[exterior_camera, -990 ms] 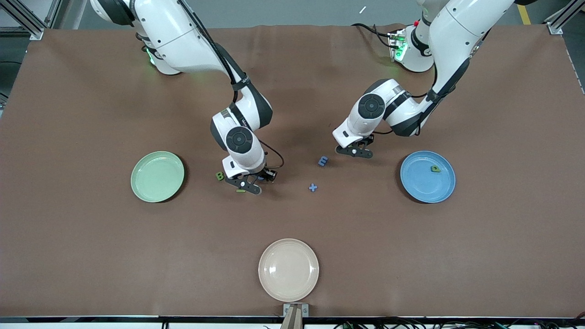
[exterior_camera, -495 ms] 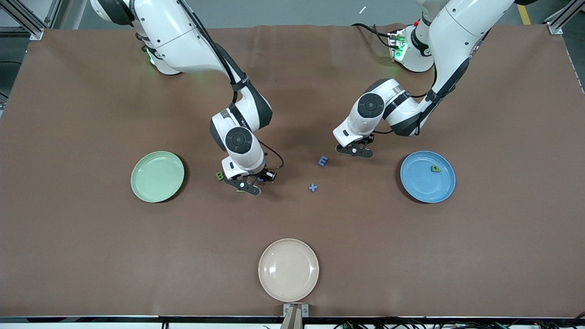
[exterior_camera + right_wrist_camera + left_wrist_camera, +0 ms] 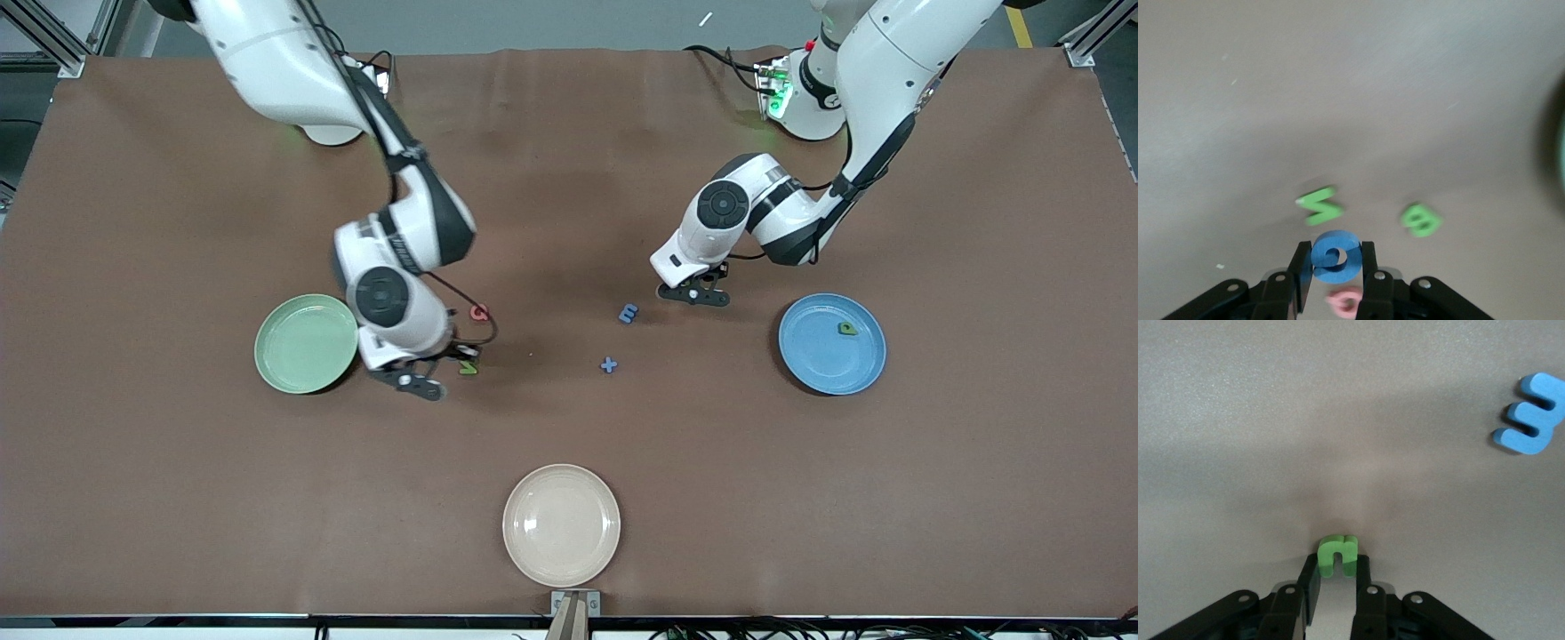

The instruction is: Sort upper and lower case letters into plates

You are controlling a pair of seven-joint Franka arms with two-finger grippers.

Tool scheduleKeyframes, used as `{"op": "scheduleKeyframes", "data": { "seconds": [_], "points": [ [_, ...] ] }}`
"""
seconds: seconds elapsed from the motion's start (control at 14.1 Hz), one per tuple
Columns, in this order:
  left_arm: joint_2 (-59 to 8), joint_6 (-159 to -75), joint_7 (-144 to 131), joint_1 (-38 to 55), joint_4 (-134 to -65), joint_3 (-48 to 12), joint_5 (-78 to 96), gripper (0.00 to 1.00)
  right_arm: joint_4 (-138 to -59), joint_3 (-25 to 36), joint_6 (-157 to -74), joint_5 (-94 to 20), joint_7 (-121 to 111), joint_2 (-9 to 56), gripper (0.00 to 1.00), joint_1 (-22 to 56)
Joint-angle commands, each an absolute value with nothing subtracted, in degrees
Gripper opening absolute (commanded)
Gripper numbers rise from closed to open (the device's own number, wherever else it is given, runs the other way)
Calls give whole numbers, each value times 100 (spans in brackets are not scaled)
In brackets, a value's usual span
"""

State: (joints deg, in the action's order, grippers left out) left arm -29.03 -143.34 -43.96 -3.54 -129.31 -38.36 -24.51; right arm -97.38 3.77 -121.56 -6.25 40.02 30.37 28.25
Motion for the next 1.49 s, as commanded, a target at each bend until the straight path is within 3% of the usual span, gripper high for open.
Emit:
{"op": "scheduleKeyframes", "data": {
  "seconds": [0.0,0.21,0.57,0.99,1.34,1.41],
  "points": [
    [-2655,-14170,-4588,-422,-12982,-3841,-2593,4,-11009,281,-12287,-633,2773,2085,0,2138],
    [-2216,-13493,-4430,-693,-12824,-3893,-2584,3,-11854,281,-12628,-545,1673,1644,1,1531],
    [-1837,-13447,-3474,-1825,-12780,-4200,-2566,1,-12910,273,-13920,-519,485,1635,1,757],
    [-2415,-13518,-2155,-2987,-12376,-4210,-2610,1,-13060,281,-14124,-519,413,1713,3,589],
    [-3417,-13518,-2101,-3471,-11673,-4131,-3874,1,-13096,281,-14124,-519,413,1863,33,545],
    [-3523,-13518,-2101,-3515,-11594,-4122,-3989,1,-13096,281,-14124,-519,413,1881,34,545]
  ]
}}
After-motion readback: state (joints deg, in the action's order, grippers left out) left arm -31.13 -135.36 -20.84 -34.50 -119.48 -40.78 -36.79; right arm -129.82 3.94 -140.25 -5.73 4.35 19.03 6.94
